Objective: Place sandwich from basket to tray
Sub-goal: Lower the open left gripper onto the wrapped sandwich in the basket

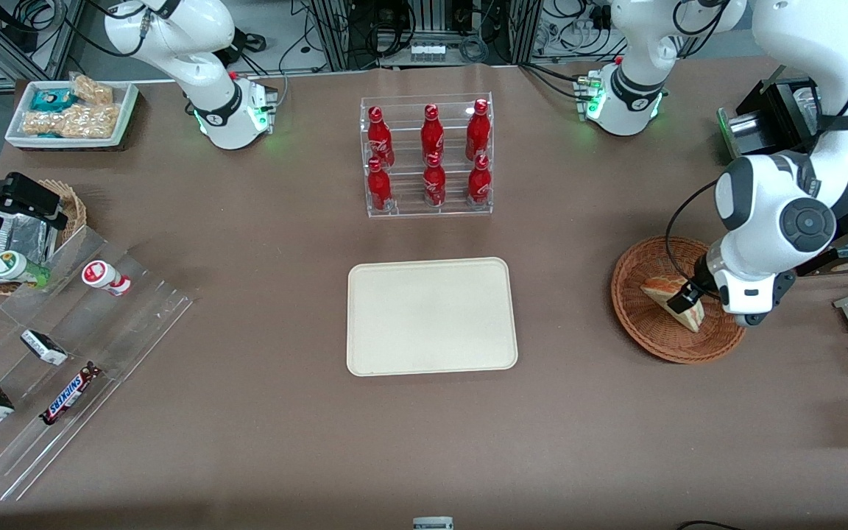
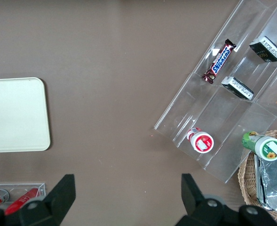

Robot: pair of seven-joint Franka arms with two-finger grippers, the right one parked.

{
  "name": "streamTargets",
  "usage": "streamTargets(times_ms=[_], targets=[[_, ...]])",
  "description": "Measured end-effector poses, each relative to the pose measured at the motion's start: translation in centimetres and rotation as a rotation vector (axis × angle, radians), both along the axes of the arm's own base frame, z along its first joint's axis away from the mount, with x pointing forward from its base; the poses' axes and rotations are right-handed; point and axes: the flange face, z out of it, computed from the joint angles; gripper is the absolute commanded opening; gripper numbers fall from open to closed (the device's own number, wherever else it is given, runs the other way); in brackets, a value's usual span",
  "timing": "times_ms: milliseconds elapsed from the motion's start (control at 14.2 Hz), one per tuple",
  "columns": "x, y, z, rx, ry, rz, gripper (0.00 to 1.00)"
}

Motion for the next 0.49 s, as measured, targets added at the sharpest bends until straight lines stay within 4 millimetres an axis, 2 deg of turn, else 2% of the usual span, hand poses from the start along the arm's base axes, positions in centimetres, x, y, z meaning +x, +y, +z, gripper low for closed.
streamTargets(times_ms=[71, 141, 212, 282, 494], targets=[[-0.1, 0.5, -1.0, 0.005, 0.016, 0.021, 0.99], [-0.1, 1.2, -2.1, 0.010, 0.034, 0.038, 0.64], [-0.2, 1.7, -3.2, 0.015, 0.048, 0.054, 0.23], [-0.2, 1.9, -4.1, 0.021, 0.055, 0.086, 0.11], [0.7, 1.8, -4.1, 0.034, 0.034, 0.183, 0.05]])
